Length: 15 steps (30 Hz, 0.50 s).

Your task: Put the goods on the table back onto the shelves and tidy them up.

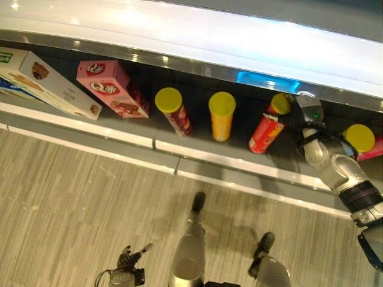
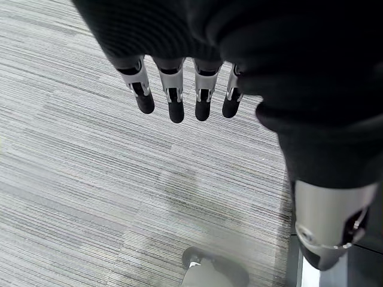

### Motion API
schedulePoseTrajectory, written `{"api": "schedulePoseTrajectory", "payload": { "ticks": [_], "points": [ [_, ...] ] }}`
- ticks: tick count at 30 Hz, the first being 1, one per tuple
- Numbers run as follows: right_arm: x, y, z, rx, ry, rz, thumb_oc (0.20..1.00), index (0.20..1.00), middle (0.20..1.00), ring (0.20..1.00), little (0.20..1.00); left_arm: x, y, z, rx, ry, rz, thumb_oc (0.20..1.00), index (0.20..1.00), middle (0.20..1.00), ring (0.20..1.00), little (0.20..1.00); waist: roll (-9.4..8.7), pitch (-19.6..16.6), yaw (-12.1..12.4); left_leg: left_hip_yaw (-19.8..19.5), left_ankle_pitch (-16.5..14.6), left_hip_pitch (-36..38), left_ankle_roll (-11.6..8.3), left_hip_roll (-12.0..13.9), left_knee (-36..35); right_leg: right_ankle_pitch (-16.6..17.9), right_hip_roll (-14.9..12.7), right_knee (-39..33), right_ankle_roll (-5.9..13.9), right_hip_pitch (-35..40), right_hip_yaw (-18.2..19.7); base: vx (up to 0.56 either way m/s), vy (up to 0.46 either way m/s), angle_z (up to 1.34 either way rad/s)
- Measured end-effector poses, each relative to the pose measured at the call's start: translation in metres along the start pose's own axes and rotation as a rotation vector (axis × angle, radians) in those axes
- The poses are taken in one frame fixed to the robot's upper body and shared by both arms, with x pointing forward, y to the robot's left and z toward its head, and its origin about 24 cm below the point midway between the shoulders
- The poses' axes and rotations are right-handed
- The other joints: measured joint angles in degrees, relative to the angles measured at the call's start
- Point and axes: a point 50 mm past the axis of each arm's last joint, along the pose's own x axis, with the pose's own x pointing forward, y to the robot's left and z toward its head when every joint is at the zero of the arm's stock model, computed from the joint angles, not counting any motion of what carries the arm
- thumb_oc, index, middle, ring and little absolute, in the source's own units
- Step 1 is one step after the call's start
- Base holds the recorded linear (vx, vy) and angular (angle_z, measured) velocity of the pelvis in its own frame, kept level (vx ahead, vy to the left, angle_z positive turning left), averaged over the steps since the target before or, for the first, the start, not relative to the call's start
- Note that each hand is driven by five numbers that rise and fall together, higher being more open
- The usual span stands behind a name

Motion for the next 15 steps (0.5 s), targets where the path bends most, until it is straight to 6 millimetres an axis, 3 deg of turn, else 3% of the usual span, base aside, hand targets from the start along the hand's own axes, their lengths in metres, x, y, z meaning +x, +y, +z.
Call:
{"api": "schedulePoseTrajectory", "payload": {
  "ticks": [15],
  "points": [
    [-0.0019, 0.0047, -0.0069, -0.011, 0.029, 0.022, 0.200, 0.200, 0.200, 0.200, 0.200, 0.0000, 0.0004, -0.0010, 0.000, 0.004, 0.002, 1.000, 1.000, 1.000, 1.000, 1.000, 0.08, 0.0, 0.0, 0.0, 0.0, 0.0, 0.00, -0.1, 0.0, 0.0, -0.2, 0.0, -0.01, 0.0, 0.0, 0.00, 0.000, 0.00]
  ]
}}
